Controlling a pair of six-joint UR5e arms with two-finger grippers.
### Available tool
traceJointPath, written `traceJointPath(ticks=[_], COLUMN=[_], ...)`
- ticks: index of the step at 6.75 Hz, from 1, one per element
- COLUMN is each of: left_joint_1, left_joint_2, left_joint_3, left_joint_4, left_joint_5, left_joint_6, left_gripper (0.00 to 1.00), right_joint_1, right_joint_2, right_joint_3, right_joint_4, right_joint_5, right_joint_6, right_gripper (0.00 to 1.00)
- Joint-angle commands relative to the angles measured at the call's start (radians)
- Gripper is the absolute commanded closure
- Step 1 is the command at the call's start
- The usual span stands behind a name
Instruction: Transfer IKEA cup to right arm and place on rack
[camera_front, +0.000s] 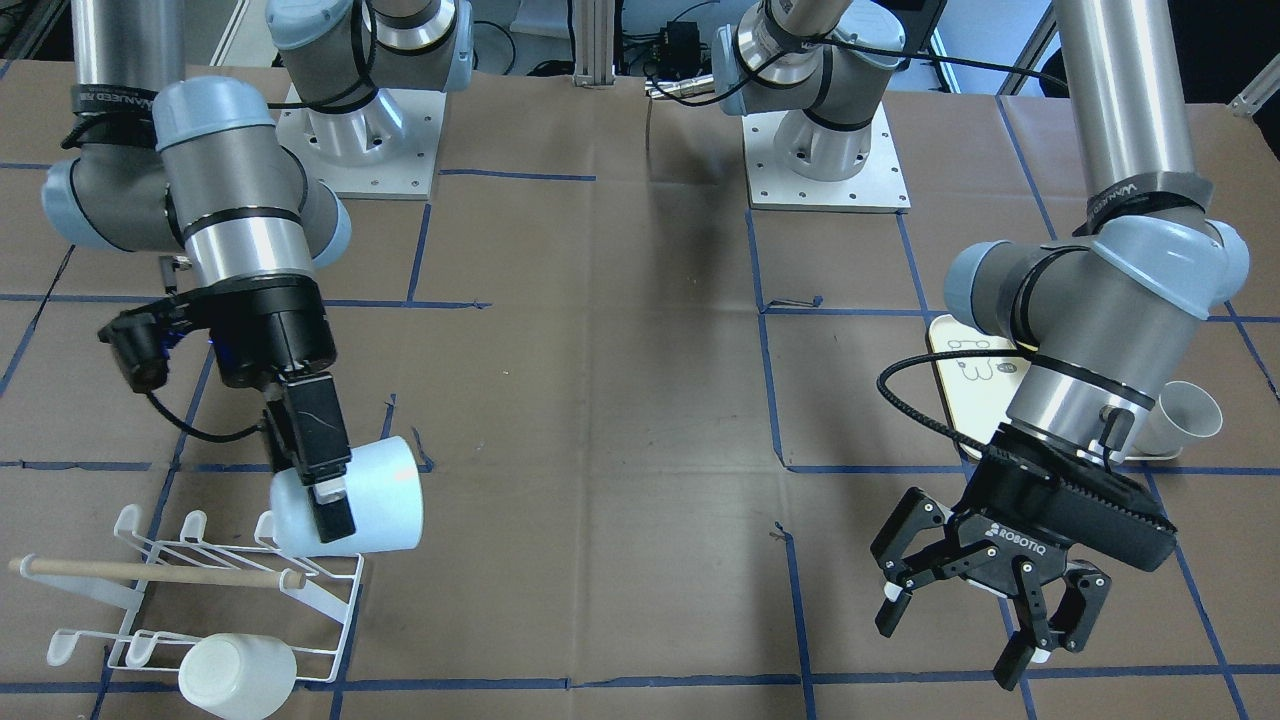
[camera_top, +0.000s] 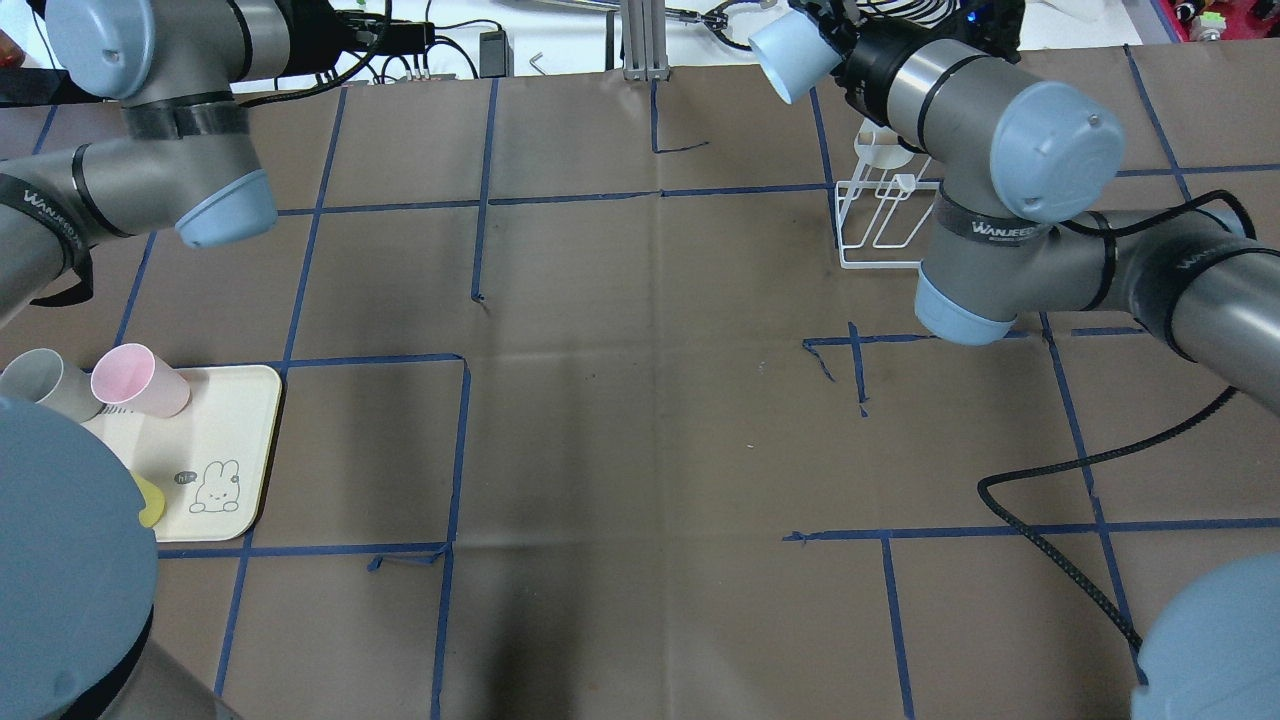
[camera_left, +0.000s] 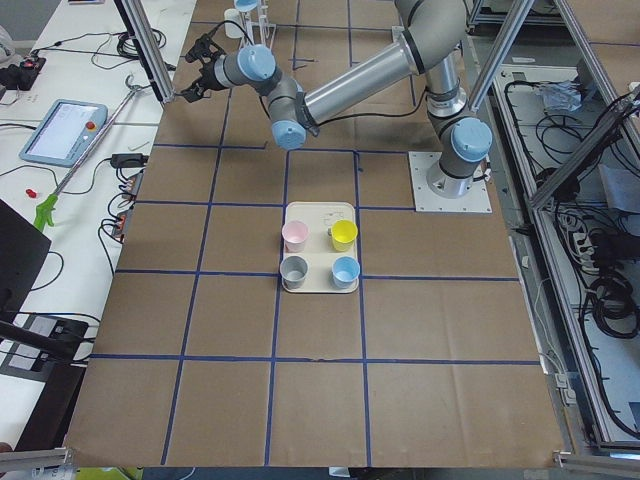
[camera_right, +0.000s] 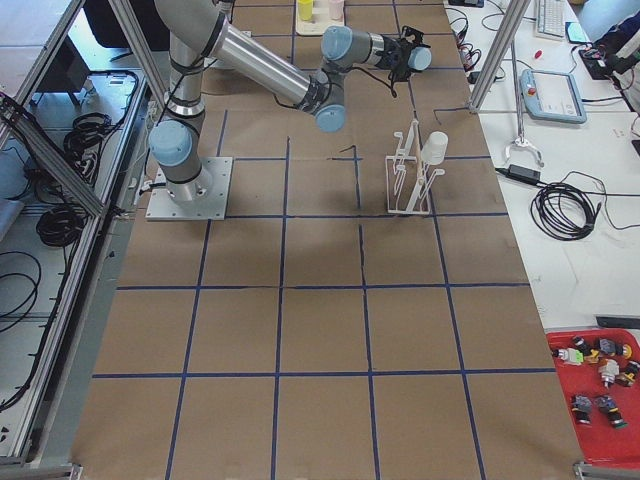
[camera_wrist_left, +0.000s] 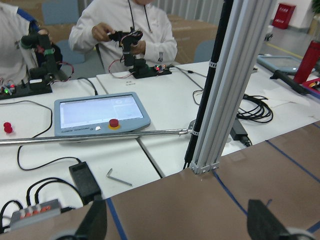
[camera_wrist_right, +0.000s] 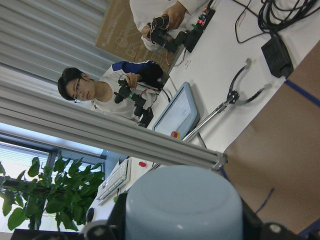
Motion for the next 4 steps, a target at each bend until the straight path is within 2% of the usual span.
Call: traceJointPath(ticks=[1,2,3,4], left_joint_1=[-0.036,-0.039,-0.044,-0.075], left_joint_2=[0.090,0.128,0.175,0.231], left_joint_3=[0.009,0.007,0.010,0.016], left_joint_4=[-0.323,-0.476,-0.621,-0.768], left_joint_5=[0.208,0.291,0.339,0.357], left_joint_6=[-0.001,-0.013,-0.072,-0.119], left_gripper=[0.00,0.00,0.00,0.00], right_joint_1=[-0.117,-0.147,-0.186,-0.252], right_joint_2=[-0.029,-0.026,-0.017,0.000], right_joint_3=[0.015,0.015,0.012,0.005], right_joint_4=[0.003,-0.002,0.001,0.003], right_joint_5=[-0.011,-0.009,-0.011,-0.009], right_joint_6=[-0.483,-0.640,-0.768,-0.976], right_gripper=[0.67,0.70,0.79,0.80])
